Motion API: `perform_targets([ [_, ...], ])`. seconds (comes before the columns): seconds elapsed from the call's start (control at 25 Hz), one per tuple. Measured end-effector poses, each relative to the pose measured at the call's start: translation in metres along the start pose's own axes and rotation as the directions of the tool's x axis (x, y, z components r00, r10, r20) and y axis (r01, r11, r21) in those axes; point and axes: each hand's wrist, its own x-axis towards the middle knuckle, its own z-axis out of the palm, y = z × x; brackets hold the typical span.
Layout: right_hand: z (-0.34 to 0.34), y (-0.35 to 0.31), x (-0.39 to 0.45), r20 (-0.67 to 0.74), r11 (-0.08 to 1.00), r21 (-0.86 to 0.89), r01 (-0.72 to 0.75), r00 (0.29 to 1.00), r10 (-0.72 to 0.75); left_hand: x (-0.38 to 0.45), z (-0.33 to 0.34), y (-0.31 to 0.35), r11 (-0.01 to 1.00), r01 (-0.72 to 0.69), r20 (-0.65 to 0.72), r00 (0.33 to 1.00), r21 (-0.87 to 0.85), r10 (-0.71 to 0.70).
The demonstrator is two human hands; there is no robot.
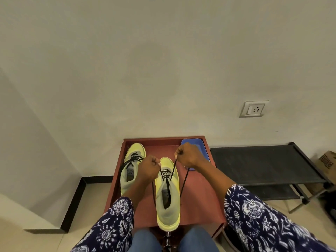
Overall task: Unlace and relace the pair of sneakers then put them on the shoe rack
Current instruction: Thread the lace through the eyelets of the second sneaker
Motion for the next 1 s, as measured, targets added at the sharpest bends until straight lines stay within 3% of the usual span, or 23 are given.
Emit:
perform_targets([
  [0.32, -0.003, -0.007, -0.003, -0.028, 0.995, 0.067, -0.071, 0.997, 0.073, -0.004, -0.014, 0.019, 0.993, -0.081, -0.065, 0.994, 0.086, 0.087],
  [0.6, -0.007, -0.014, -0.007, -0.007, 0.952, 0.247, -0.182, 0.982, 0.189, -0.005, -0.024, 0.039, 0.997, -0.064, -0.071, 0.996, -0.049, 0.060],
  [0.72, -0.014, -0.020, -0.009, -0.041, 0.942, 0.292, -0.163, 0.982, 0.183, -0.006, -0.031, 0.051, 0.994, -0.074, -0.104, 0.992, -0.083, 0.065],
  [1.0, -0.036, -0.041, -0.006, -0.071, 0.979, 0.164, -0.123, 0.988, 0.136, -0.017, -0.046, 0.080, 0.991, -0.118, -0.161, 0.979, 0.062, 0.126],
])
